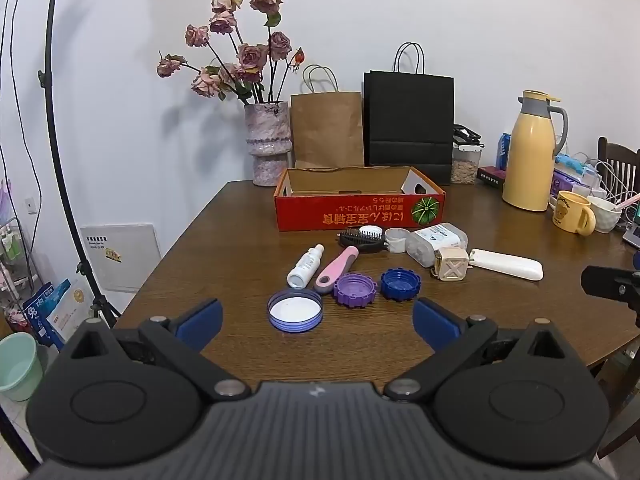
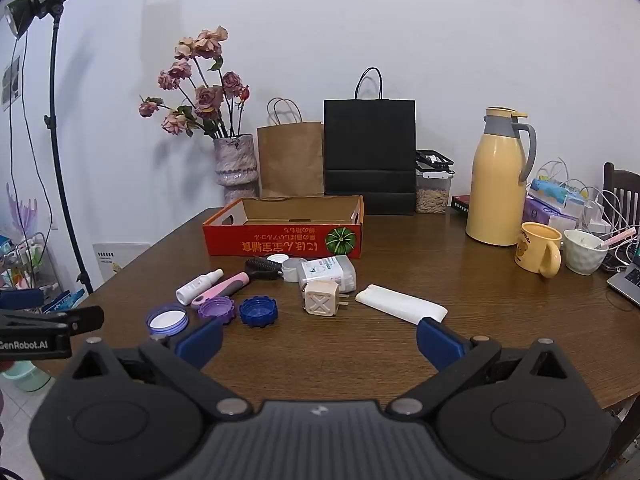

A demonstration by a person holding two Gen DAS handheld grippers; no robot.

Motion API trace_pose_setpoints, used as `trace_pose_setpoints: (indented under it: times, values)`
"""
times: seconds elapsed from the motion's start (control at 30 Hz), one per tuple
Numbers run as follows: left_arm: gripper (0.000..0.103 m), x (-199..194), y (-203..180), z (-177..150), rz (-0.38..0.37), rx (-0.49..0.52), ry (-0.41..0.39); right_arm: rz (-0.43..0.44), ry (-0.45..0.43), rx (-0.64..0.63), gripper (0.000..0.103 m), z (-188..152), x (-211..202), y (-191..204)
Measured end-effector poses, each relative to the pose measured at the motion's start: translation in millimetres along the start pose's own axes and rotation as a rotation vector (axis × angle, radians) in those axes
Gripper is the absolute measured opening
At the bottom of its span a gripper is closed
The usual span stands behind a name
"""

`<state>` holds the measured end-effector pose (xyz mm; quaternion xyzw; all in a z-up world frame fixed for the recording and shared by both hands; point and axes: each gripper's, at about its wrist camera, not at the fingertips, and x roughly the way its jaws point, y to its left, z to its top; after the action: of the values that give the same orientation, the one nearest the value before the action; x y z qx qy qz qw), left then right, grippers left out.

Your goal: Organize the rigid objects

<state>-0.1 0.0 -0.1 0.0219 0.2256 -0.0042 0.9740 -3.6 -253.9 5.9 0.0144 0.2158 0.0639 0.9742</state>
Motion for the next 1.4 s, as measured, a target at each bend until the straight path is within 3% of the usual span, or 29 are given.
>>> trace_pose_setpoints:
  times: [1.4]
  values:
    - [0.103,-0.8,0.0,-1.1,-0.004,-0.003,-0.001,0.001,-0.009,-0.004,0.103,0.5,-1.2,-0.1]
